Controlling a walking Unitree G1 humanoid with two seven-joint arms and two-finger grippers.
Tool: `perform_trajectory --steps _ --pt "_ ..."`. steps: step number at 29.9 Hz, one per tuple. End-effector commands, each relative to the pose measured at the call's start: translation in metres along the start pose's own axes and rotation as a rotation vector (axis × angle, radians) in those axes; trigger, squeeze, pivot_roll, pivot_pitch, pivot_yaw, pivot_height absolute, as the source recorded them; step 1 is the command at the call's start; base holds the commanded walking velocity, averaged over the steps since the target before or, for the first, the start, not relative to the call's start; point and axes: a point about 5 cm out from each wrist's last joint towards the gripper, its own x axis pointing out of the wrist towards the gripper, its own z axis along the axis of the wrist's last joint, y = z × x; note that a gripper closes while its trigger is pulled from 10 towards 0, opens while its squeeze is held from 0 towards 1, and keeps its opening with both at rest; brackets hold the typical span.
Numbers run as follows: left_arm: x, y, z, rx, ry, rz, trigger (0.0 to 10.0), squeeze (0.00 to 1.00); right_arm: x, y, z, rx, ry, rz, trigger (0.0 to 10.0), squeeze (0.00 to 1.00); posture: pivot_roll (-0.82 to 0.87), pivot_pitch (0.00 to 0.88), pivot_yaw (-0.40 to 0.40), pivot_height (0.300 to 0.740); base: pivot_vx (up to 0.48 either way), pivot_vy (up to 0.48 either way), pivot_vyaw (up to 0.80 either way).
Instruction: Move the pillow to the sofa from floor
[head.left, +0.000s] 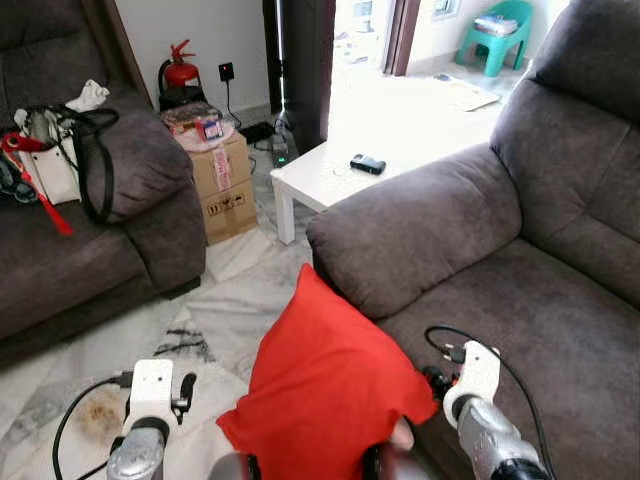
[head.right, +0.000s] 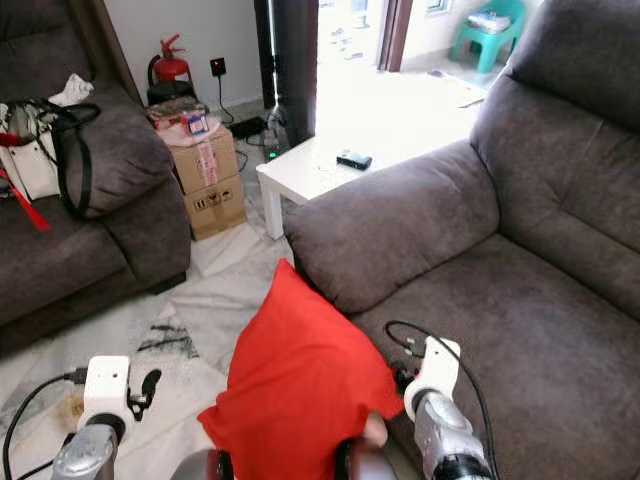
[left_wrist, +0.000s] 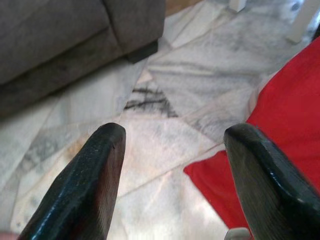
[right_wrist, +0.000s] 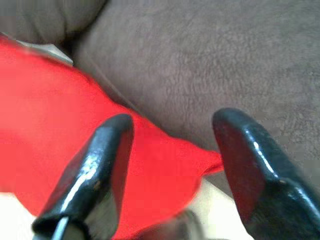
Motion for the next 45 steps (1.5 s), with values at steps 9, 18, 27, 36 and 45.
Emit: perform_trajectory --steps 9,18,27,36,45 --pt "0.000 0.000 -0.006 -0.017 0.004 0.019 10.0 0.00 0.001 0.001 -0.007 0.133 0.055 -0.007 10.0 1.00 0.05 0.079 -0.038 0.638 0.000 0.000 0.00" --pt "-0.001 0.002 -0.005 -0.005 -0.027 0.010 10.0 0.00 -0.001 0.007 0.000 -0.326 -0.043 0.161 10.0 1.00 0.05 0.082 -0.037 0.638 0.000 0.000 0.00" --pt "0.001 -0.002 -0.003 -0.007 -0.044 -0.020 10.0 0.00 -0.006 -0.002 0.012 -0.807 -0.051 0.295 10.0 1.00 0.04 0.076 -0.048 0.638 0.000 0.000 0.00" --pt "-0.002 -0.014 -0.008 -0.008 -0.042 -0.109 10.0 0.00 -0.006 0.000 0.019 -0.908 -0.008 0.385 10.0 0.00 0.04 0.074 -0.057 0.638 0.000 0.000 0.00" --pt "-0.005 -0.016 -0.005 -0.004 -0.064 -0.127 10.0 0.00 -0.004 0.000 0.010 -0.922 0.093 0.382 10.0 0.00 0.05 0.135 -0.086 0.638 0.000 0.000 0.00"
